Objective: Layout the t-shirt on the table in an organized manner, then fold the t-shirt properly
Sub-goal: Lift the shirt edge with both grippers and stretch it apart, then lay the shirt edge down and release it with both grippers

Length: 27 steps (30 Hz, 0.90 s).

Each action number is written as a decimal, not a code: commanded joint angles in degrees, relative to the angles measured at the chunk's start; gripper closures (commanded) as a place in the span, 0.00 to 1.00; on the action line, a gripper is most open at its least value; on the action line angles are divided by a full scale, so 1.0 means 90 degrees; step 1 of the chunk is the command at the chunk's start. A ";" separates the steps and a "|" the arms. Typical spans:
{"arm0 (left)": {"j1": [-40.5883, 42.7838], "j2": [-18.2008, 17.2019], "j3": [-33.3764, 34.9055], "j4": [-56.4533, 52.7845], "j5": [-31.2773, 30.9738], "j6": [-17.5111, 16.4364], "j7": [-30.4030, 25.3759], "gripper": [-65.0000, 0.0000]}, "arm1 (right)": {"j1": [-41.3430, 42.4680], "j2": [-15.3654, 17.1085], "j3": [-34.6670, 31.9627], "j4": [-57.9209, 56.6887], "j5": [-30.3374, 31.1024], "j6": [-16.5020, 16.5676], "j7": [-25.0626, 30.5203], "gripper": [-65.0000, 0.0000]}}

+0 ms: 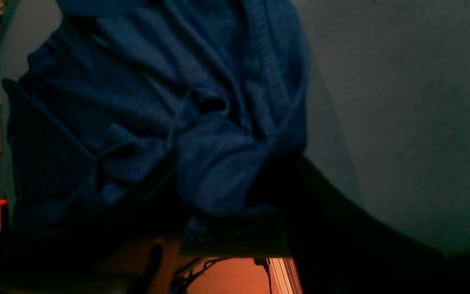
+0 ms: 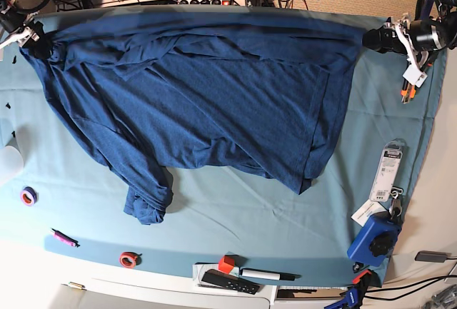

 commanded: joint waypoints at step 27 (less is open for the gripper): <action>-0.0051 -0.0153 -0.0058 0.0097 -0.0350 -0.0168 0.0083 0.69 | -0.0017 0.0532 0.0061 0.0107 0.0231 0.0050 0.0110 0.59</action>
